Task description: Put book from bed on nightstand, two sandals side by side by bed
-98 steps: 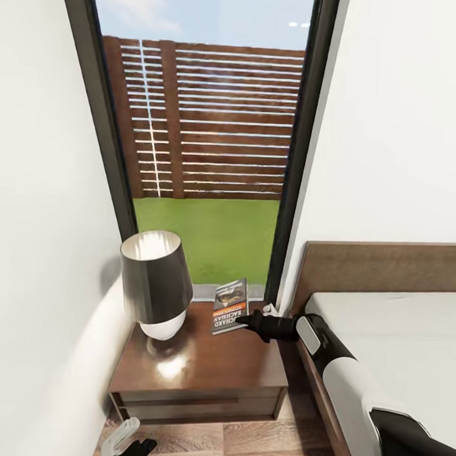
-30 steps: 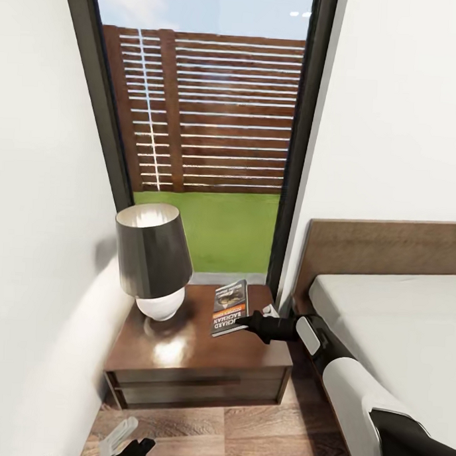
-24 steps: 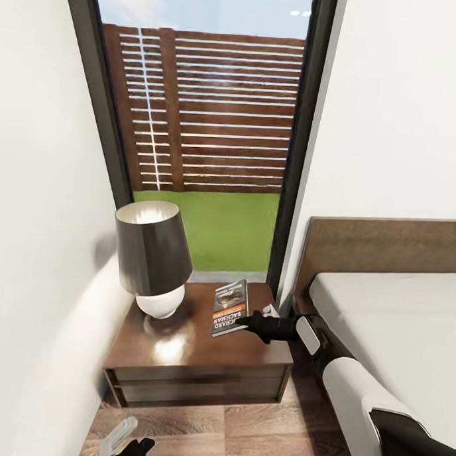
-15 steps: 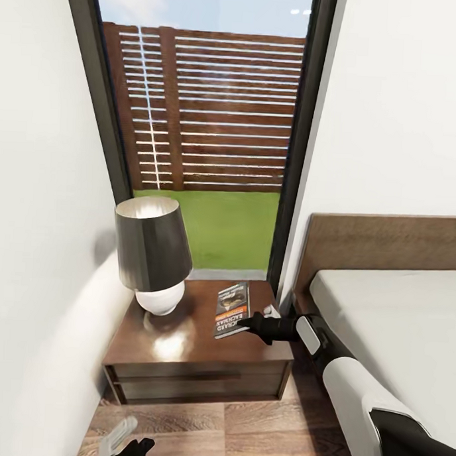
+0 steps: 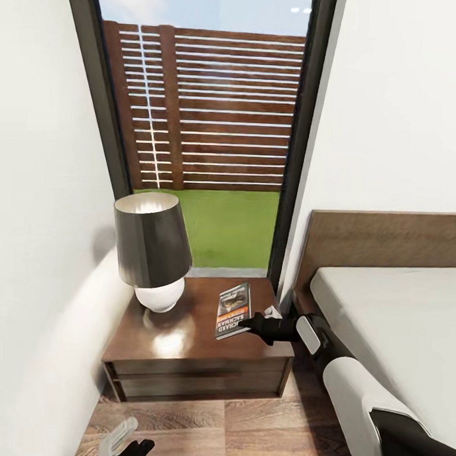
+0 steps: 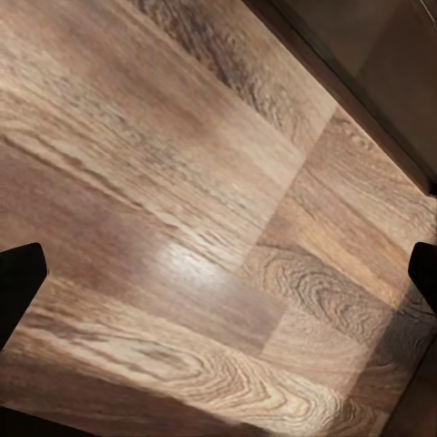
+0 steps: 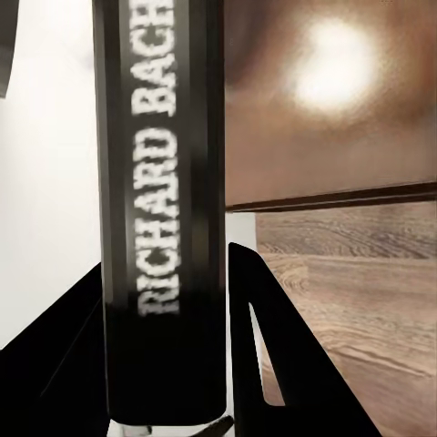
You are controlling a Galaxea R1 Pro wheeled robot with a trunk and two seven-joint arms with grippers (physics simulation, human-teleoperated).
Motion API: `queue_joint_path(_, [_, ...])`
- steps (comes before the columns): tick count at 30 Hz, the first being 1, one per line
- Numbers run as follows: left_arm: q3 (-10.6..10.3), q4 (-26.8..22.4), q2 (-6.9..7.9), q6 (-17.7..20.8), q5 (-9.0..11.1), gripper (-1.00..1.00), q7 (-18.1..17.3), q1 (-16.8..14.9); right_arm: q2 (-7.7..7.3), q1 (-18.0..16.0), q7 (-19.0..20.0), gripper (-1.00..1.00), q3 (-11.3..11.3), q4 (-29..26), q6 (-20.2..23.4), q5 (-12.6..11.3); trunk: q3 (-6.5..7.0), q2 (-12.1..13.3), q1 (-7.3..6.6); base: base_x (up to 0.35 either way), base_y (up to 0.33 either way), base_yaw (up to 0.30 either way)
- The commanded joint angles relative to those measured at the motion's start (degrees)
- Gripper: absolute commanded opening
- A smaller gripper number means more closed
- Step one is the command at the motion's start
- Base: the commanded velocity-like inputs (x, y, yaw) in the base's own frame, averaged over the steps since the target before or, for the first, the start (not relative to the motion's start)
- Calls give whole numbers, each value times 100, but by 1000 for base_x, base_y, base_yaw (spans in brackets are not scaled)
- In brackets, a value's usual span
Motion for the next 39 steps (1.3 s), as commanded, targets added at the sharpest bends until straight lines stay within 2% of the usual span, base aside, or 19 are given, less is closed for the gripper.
queue_joint_path(1, [-31,40,18,-8,52,100,44,-3,8,-4,19,-100,-46,-3,34,26,-6,-3,-1,113,0,0])
queue_joint_path(13, [-46,270,29,-13,46,100,35,9,10,-4,16,-100,-46,-3,34,22,-6,-3,-1,253,0,0])
queue_joint_path(18, [-19,372,25,-2,88,100,48,21,10,-4,10,-100,-46,-3,34,22,-6,-3,-1,83,0,0])
queue_joint_path(25, [-7,552,-11,5,118,100,48,38,17,-4,4,-100,-46,-3,34,24,-131,-283,153,20,0,0])
queue_joint_path(39, [10,601,19,7,132,100,30,66,28,-4,-1,-100,-46,-3,34,26,-383,-845,460,2,0,0])
